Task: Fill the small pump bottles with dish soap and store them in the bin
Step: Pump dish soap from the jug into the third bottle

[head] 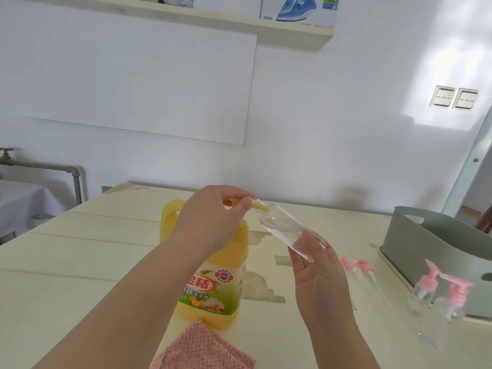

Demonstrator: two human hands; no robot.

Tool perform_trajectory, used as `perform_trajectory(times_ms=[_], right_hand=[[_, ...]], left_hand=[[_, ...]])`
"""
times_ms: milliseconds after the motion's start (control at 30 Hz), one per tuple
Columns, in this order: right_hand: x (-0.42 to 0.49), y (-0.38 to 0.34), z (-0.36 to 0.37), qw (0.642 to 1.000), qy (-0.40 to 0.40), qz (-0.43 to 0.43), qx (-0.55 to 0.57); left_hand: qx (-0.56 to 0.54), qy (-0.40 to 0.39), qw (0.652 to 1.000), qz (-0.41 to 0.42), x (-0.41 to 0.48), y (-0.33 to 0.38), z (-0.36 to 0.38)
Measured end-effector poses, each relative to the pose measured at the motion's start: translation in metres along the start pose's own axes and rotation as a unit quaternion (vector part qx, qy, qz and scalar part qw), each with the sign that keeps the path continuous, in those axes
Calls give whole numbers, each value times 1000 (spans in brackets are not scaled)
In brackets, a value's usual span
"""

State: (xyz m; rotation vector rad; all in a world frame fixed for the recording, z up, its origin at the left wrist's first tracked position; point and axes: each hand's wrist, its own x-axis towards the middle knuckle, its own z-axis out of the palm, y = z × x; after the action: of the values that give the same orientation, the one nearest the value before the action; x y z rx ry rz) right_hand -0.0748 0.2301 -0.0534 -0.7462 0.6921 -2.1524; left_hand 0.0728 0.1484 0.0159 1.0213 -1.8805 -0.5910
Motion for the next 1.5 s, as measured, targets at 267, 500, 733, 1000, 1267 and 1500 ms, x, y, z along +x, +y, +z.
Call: perform_trajectory(times_ms=[267,500,733,1000,1267,1500], right_hand=[[2,17,-13,1000,-6,16,25],[1,18,-20,992,68,71,-80],[-1,14,-19,994,61,60,-70],[-7,1,-5,996,45,44,-58],[-4,6,-11,995,44,34,-82],[-1,15,-20,994,49,36,-96]], left_hand=[[23,71,996,43,-7,-14,20],[40,102,991,82,-12,-21,30],[34,71,995,55,-10,-16,23],[-21,48,998,31,-4,-5,9],[-17,118,990,81,-10,-12,24],[33,137,986,94,-10,-24,38]])
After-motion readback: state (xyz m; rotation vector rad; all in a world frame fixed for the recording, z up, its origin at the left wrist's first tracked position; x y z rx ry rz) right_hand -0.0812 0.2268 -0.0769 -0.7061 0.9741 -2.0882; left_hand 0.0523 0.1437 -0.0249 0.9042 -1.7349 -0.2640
